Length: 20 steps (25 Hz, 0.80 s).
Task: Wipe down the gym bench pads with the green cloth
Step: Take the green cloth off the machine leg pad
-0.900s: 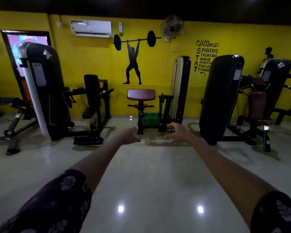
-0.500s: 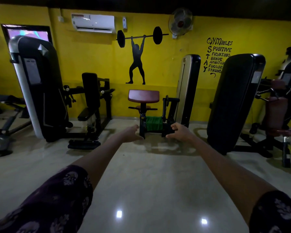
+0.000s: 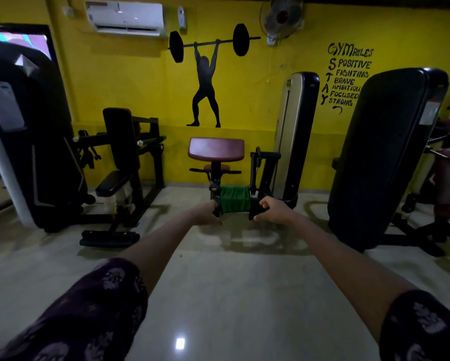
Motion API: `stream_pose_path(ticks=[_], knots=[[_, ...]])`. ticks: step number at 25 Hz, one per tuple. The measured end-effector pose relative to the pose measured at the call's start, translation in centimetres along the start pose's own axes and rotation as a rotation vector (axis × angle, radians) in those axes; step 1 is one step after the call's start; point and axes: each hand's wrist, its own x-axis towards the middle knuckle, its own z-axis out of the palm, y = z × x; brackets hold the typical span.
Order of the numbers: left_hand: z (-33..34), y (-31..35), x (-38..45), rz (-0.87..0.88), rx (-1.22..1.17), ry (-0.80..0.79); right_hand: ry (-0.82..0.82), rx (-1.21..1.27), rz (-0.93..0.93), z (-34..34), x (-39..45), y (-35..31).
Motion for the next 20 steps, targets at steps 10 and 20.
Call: stream_pose_path(ticks=[10,20], knots=[[-1.4,-1.9,27.8,0.052,0.03,-0.032,-0.04,-0.051,0.035,-1.8,26.4,5.0],[0.5,-5.1,54.1,-0.025,-0.035,-0.073,-0.149,-0.035,0.009,-2.7,53.8,12.7]])
